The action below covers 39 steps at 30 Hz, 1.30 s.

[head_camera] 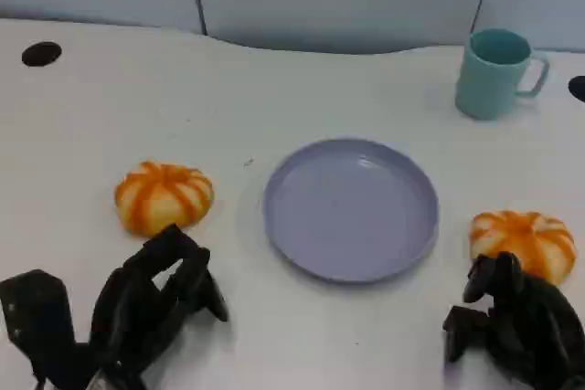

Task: Grasp the bread from the table and place it into the plate.

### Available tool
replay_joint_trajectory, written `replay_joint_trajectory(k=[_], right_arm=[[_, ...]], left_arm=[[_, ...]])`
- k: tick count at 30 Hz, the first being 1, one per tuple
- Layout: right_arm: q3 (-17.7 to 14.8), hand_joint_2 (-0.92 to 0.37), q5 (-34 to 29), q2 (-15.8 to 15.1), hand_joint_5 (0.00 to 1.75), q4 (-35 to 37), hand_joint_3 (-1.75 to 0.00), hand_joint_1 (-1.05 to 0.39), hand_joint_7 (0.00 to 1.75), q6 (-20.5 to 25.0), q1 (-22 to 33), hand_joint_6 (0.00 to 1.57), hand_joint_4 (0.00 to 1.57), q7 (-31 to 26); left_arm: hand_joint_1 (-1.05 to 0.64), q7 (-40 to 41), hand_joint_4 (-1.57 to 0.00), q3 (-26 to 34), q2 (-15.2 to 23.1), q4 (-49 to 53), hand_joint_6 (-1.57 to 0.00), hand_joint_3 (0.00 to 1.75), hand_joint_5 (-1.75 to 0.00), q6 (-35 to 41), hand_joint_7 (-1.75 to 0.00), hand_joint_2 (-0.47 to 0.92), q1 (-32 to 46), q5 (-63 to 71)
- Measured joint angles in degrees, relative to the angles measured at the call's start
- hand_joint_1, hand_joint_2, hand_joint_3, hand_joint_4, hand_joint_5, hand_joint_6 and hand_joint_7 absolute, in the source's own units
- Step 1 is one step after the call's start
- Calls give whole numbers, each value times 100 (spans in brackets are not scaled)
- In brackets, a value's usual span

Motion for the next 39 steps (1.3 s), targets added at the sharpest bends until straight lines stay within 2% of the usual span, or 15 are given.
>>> replay_joint_trajectory(k=[8, 14, 25, 29, 30, 32, 33, 37, 38, 39], right_arm=[[2, -92, 1, 0, 133, -9, -58, -44, 131, 24, 2, 114, 127, -16], [-13, -92, 27, -1, 132, -26, -51, -45, 127, 84, -3, 116, 129, -28], [9, -92, -4, -2, 132, -31, -56, -44, 127, 72, -4, 115, 127, -52], [-4, -92, 24, 1, 133, -16, -53, -45, 126, 66, -6, 116, 128, -30], [-7, -92, 34, 3, 133, -11, -55, -45, 127, 66, -9, 116, 128, -26], [-3, -92, 31, 3, 133, 10, -56, -45, 127, 47, -20, 116, 128, -4], [0, -92, 29, 2, 134, 29, -55, -46, 128, 25, -27, 116, 129, 12], [10, -92, 21, 2, 134, 93, -55, -46, 128, -39, -57, 116, 129, 32], [10, -92, 19, 2, 134, 102, -56, -46, 128, -43, -64, 116, 128, 34], [11, -92, 17, 1, 133, 116, -55, -46, 128, -53, -71, 116, 129, 48]], left_arm=[[-63, 1, -84, -2, 0, 0, -57, 27, -175, -2, -175, 92, 0, 2], [-63, 2, -84, -3, 5, -5, -57, 26, -175, 68, -175, 92, 0, 2], [-63, 0, -85, 16, 5, -7, -58, 25, -175, 73, -175, 92, 0, -12], [-64, 0, -80, 16, 7, 3, -54, 32, -175, 24, -173, 92, -2, 1], [-65, -3, -74, 16, 8, 19, -53, 36, -175, -54, -164, 92, -3, 6], [-66, -74, -71, 14, 29, 119, -52, 38, -174, -320, -158, 92, -24, 70], [-67, -129, -68, 11, 50, 191, -54, 35, -168, -450, -144, 92, -43, 121], [-66, -207, -65, 9, 88, 404, -55, 31, -160, -891, -129, 92, -92, 196], [-64, -208, -63, 9, 93, 441, -56, 28, -152, -950, -113, 92, -100, 201], [-63, -220, -60, 10, 96, 482, -57, 23, -130, -1038, -87, 92, -104, 210]])
